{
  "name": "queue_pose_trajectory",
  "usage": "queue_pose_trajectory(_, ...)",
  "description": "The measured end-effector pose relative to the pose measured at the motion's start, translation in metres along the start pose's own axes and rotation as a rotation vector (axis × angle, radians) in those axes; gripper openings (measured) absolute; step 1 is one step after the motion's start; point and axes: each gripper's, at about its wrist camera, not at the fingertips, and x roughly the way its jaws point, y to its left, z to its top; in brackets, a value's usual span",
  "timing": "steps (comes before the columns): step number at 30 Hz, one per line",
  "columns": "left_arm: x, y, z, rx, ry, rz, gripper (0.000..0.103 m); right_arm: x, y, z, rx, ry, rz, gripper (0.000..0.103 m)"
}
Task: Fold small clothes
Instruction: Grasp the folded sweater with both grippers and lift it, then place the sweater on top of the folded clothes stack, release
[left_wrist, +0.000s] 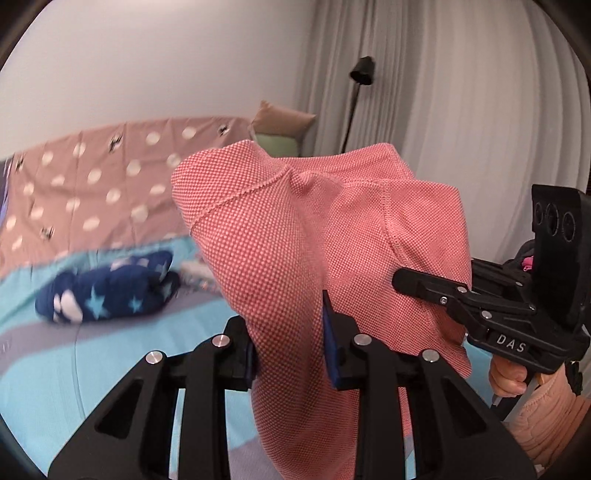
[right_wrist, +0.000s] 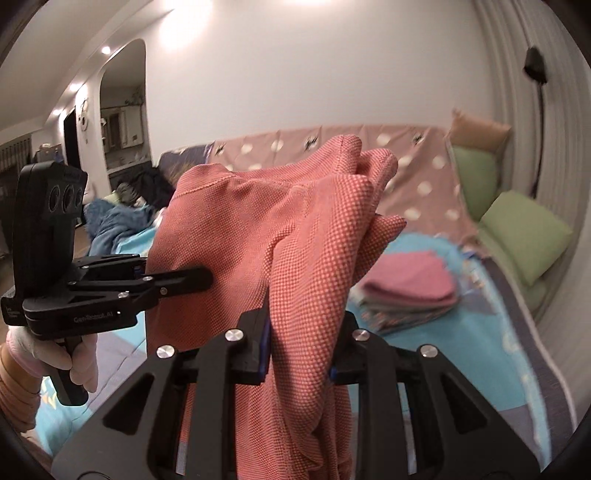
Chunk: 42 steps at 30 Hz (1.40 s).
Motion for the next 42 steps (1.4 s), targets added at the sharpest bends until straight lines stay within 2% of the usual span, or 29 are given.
queue_pose_trajectory(7,0.016,-0.021,0.033,0.064,-0.035,-0.018,0.029,-0.02,-0.03,0.02,-0.018,-0.066,-0.067,0.023)
queue_pose_trajectory(13,0.044,-0.026,0.06,0.116,-0.03,-0.01,0.029,-0.008,-0.051,0.033,-0.044,-0.091,-0.107,0.023)
queue_pose_trajectory(18,0.078,-0.022,0.084,0.129,0.014,-0.028,0.029,0.023,-0.08,0.043,-0.039,-0.095,-0.139,0.023)
queue_pose_trajectory(25,0.132,-0.016,0.119,0.165,0.027,0.006,0.029,0.065,-0.122,0.071,-0.019,-0.074,-0.172,0.023)
queue_pose_trajectory(31,0.173,0.004,0.148,0.137,0.025,0.039,0.029,0.113,-0.157,0.104,-0.017,-0.067,-0.196,0.023)
queue_pose_trajectory(34,0.197,0.018,0.158,0.101,0.054,0.053,0.029,0.146,-0.175,0.115,-0.008,-0.053,-0.212,0.023)
queue_pose_trajectory(37,0.227,0.03,0.16,0.112,0.075,0.106,0.032,0.183,-0.195,0.12,0.039,-0.018,-0.197,0.023)
queue_pose_trajectory(38,0.243,0.038,0.157,0.126,0.088,0.15,0.034,0.197,-0.201,0.12,0.05,0.0,-0.193,0.024)
queue_pose_trajectory(39,0.256,0.045,0.153,0.129,0.104,0.191,0.042,0.222,-0.209,0.118,0.05,0.041,-0.213,0.03)
queue_pose_trajectory(40,0.271,0.053,0.147,0.13,0.122,0.236,0.052,0.244,-0.215,0.115,0.046,0.083,-0.277,0.036)
queue_pose_trajectory(41,0.289,0.064,0.136,0.13,0.151,0.292,0.055,0.259,-0.22,0.109,0.049,0.116,-0.337,0.05)
queue_pose_trajectory(42,0.305,0.074,0.121,0.129,0.188,0.335,0.055,0.275,-0.226,0.101,0.055,0.154,-0.403,0.048)
